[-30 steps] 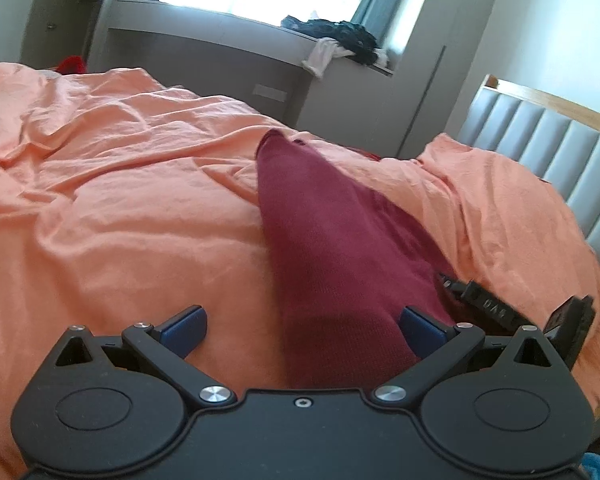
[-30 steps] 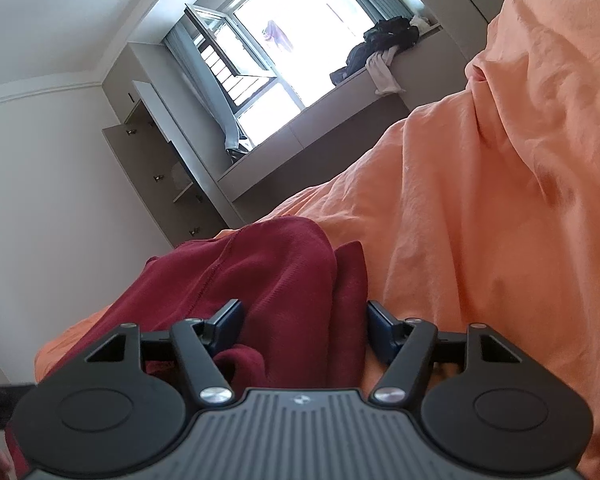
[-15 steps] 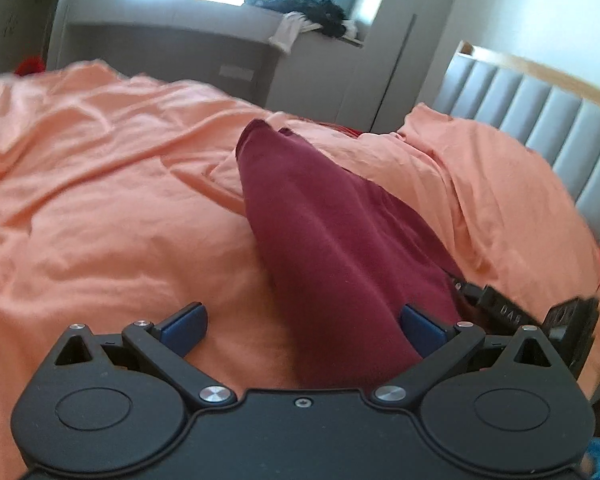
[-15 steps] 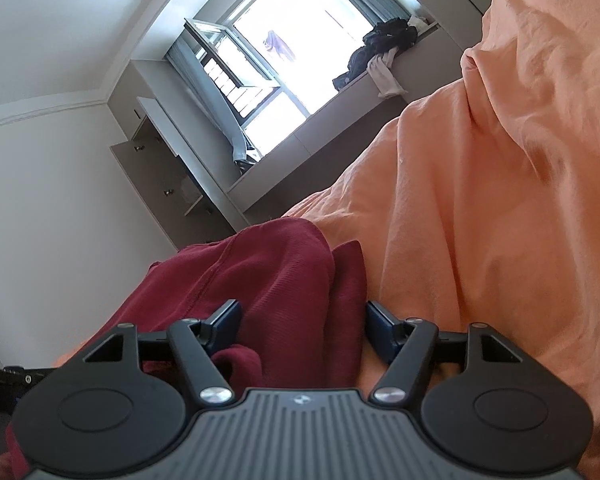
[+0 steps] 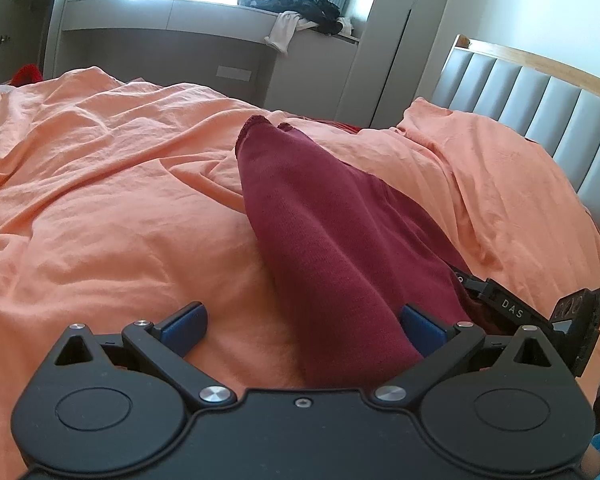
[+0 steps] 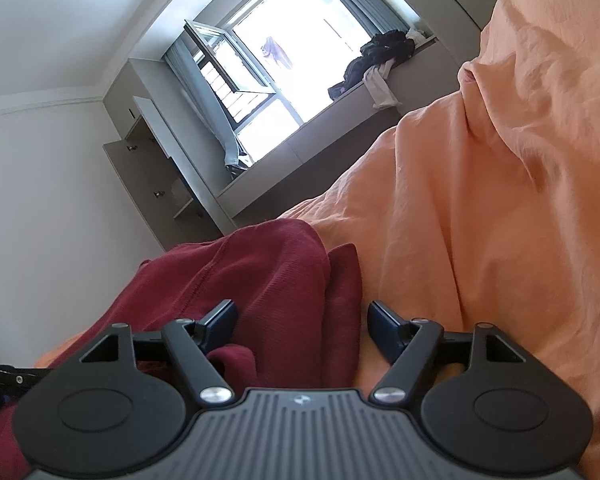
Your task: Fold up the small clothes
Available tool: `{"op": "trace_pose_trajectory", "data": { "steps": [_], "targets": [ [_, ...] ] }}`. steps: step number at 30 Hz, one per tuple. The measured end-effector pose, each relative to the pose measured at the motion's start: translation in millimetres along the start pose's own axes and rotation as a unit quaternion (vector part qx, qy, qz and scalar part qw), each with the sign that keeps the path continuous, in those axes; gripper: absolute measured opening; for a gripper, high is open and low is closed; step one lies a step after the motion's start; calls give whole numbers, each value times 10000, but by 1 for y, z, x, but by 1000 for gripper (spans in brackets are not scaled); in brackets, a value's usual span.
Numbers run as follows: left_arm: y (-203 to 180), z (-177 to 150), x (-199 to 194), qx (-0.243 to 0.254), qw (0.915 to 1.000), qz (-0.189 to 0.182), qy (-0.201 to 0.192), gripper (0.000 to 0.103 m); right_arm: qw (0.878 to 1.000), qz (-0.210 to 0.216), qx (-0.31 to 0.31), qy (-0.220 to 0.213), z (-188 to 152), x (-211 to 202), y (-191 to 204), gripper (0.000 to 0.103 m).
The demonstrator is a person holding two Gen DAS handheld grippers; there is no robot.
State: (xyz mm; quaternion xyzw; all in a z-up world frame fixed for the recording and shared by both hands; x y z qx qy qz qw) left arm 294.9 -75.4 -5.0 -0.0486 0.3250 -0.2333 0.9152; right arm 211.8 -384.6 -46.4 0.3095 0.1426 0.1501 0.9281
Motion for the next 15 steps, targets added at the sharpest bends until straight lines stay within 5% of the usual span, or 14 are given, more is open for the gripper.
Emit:
{"op": "trace_pose_trajectory", "data": {
  "steps": [15],
  "targets": [
    [0,-1,0,24,10000,8,-19,103,10000,-46,-18,-45,-2,2,4,78]
  ]
}}
Point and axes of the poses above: each gripper's, at about its wrist camera, not at the fingertips, and x roughly the way its jaws point, y to its left, z to its top, the point moved 1 cm from there along x, roughly the way its jaws point, and after that the axes turned 3 degrees about y, right-handed, at the moved point
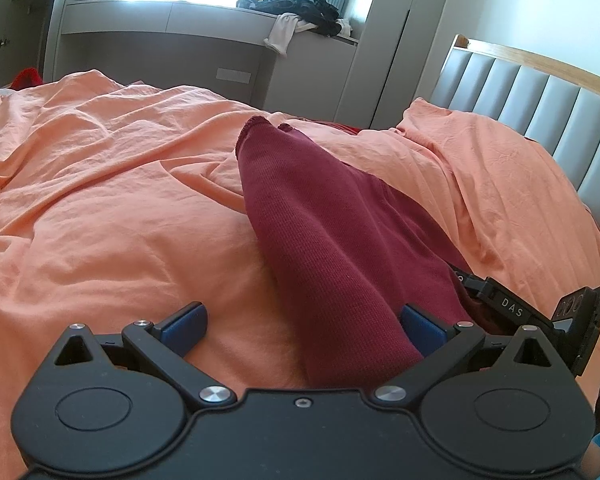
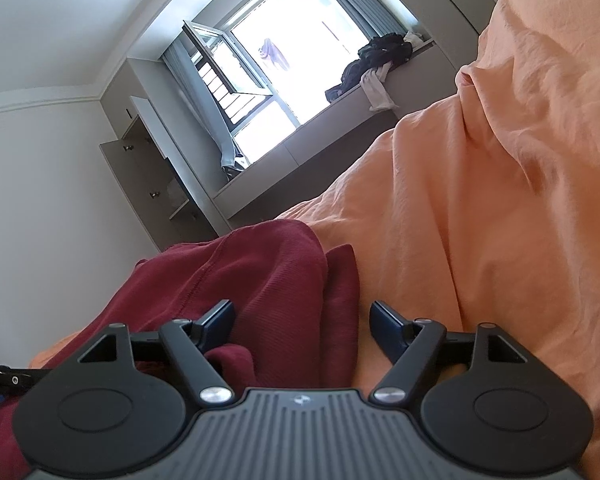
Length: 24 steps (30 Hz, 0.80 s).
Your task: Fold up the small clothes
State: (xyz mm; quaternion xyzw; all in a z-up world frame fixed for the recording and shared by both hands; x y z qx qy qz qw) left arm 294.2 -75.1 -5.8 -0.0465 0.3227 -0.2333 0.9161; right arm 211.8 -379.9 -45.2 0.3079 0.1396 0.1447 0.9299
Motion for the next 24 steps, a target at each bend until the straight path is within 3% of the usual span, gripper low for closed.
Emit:
{"op": "trace_pose_trajectory", "data": {
  "steps": [16,24],
  "targets": [
    [0,0,0,2,10000,2,-1,103,10000,12,-6,-35,-1,-2,-2,78],
    [2,2,-1,-48,10000,-55,65,103,9993,45,214,314,13,-1,-5,76]
  ]
}}
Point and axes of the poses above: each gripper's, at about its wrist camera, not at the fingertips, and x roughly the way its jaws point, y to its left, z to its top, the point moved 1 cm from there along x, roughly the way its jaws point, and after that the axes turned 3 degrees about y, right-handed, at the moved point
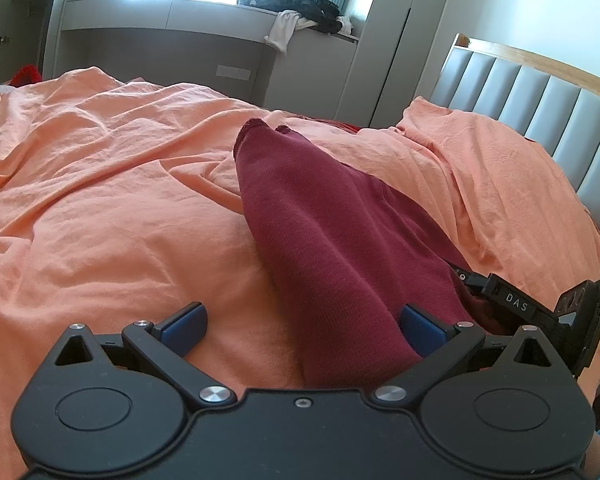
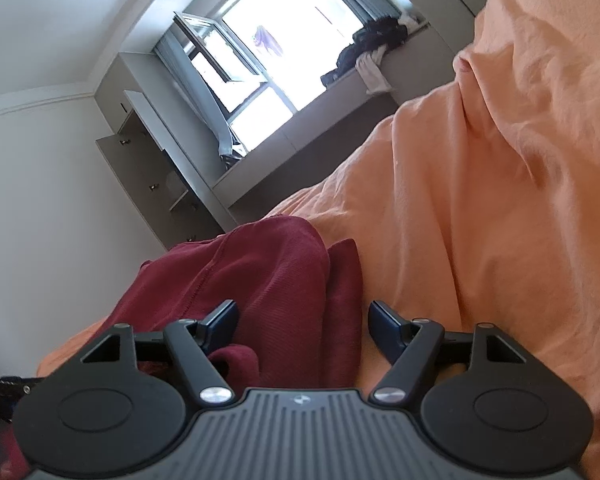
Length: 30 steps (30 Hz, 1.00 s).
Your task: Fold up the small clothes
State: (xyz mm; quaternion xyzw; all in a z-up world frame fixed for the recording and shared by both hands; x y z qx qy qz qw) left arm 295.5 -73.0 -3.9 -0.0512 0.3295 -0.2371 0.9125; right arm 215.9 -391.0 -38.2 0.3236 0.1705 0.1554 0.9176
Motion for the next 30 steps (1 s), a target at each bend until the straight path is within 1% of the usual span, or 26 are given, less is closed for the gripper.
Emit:
{"op": "trace_pose_trajectory", "data": {
  "steps": [3,5,6,8,12,16,19,20,21,23,25,27,30],
  "targets": [
    [1,3,1,-26,10000,-44,42,102,10000,-47,-30,35,2,0,3,73],
    [1,4,2,-33,10000,-58,60,101,10000,-29,-29,39,3,0,5,66],
    [0,4,2,-31,10000,-64,63,100,10000,-30,-46,36,3,0,7,64],
    [-1,4,1,-1,9999,-87,70,98,9999,-45,-153,48,4,0,14,55],
    [-3,4,1,32,9999,-123,64,93,9996,-100,-258,74,5,-1,19,51],
    [-3,4,-1,88,9998,-194,46,87,9996,-124,-264,-58,1,-3,20,46],
    [-4,4,-2,106,9995,-297,52,78,9991,-212,-327,-134,-2,-4,26,41],
    [-4,4,-2,76,9992,-378,68,72,9989,-247,-382,-148,-2,-6,28,39],
    [-2,4,-2,22,9988,-489,94,63,9984,-310,-455,-162,-3,-7,32,38],
    [3,5,0,-213,9970,-722,186,56,9973,-444,-563,-159,-4,-9,37,37],
    [8,6,1,-354,9958,-810,217,49,9961,-578,-649,-161,-4,-10,44,36],
    [7,6,1,-394,9956,-828,186,42,9946,-706,-737,-186,-4,-11,52,34],
    [1,5,-2,-268,9966,-774,86,34,9911,-843,-993,-288,-7,-16,69,31]
  ]
}}
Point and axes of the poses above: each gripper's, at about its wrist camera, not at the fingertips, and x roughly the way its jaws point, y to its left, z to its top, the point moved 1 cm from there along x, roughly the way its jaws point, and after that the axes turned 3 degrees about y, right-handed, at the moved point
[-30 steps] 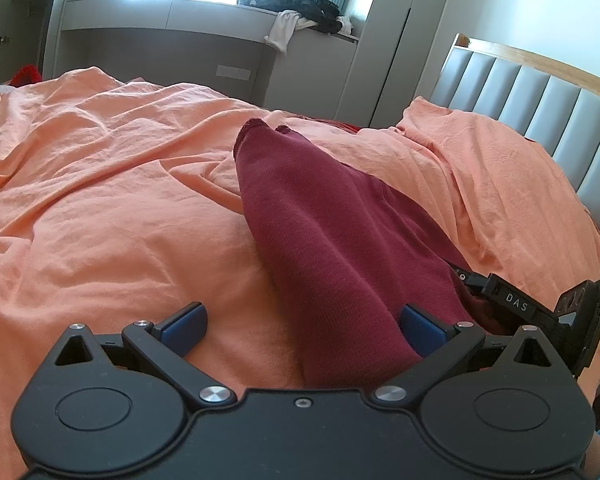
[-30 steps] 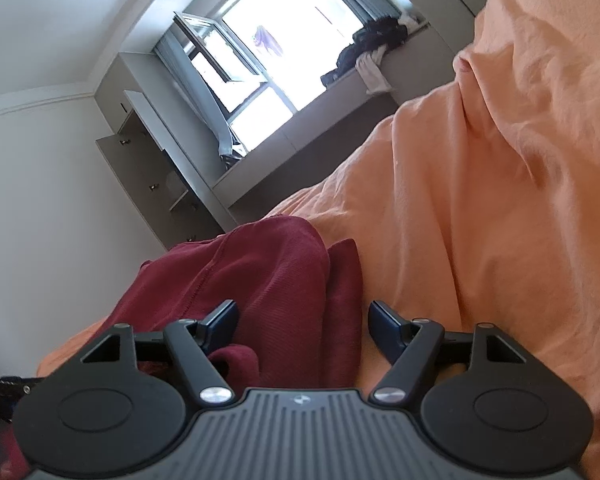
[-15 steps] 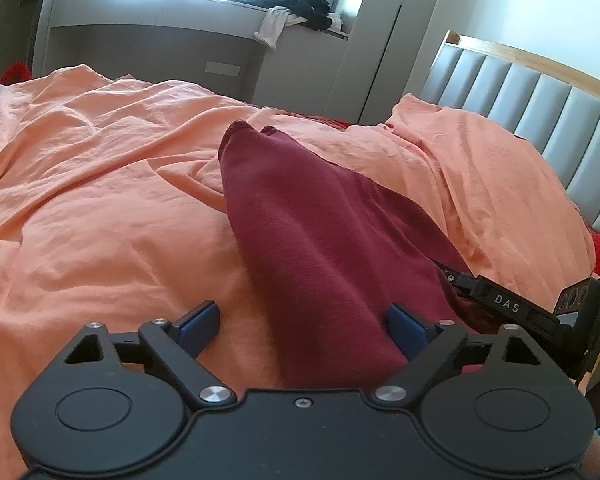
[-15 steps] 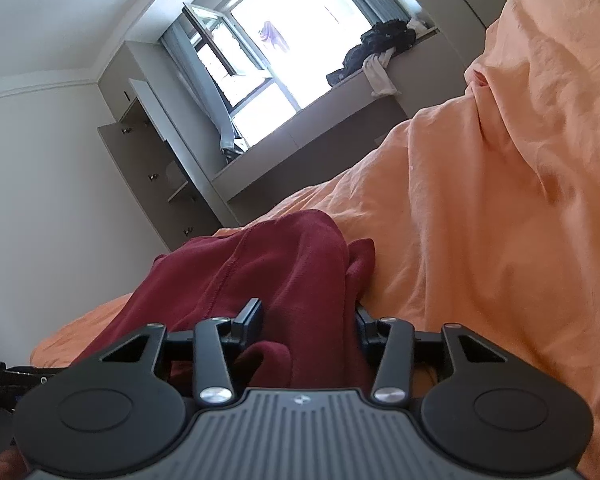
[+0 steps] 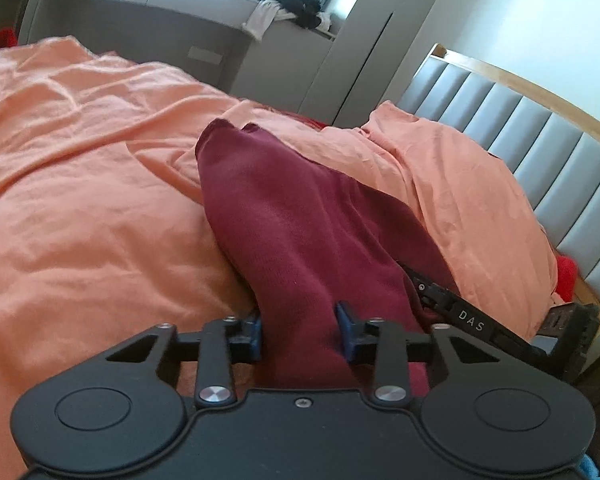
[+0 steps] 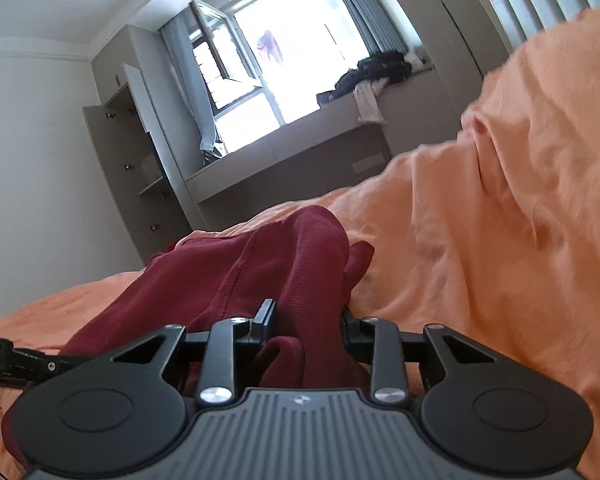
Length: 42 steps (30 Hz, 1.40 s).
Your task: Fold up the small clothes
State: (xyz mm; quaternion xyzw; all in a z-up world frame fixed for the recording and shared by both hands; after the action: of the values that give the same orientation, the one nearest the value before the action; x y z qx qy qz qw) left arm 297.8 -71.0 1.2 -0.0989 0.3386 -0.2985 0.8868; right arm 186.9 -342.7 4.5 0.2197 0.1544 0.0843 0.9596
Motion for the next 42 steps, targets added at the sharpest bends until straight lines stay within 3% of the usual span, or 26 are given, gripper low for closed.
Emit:
{"op": "trace_pose_trajectory", "data": {
  "steps": [4,8,11,15,27,32,42],
  "targets": [
    [-8,-2,-6,214,9997,45,-72,27,9980,-158,-535,-285,-1,-16,24,30],
    [-11,-3,-16,263,9993,8,-252,24,9881,-282,-1376,-622,-7,-32,60,28],
    [-15,-2,-25,412,9981,113,-454,23,9830,-226,-1621,-830,-10,-40,79,26],
    [-19,1,-35,578,9955,215,-720,23,9790,-93,-1678,-1156,-8,-45,98,22],
    [-5,26,-63,532,9875,625,-1347,23,9669,235,-1970,-1603,7,-21,140,20],
    [9,36,-66,364,9829,879,-1577,23,9716,404,-1720,-1576,17,6,148,20],
    [31,61,-72,232,9741,1214,-1896,23,9706,531,-1798,-1507,40,50,163,20]
  ]
}}
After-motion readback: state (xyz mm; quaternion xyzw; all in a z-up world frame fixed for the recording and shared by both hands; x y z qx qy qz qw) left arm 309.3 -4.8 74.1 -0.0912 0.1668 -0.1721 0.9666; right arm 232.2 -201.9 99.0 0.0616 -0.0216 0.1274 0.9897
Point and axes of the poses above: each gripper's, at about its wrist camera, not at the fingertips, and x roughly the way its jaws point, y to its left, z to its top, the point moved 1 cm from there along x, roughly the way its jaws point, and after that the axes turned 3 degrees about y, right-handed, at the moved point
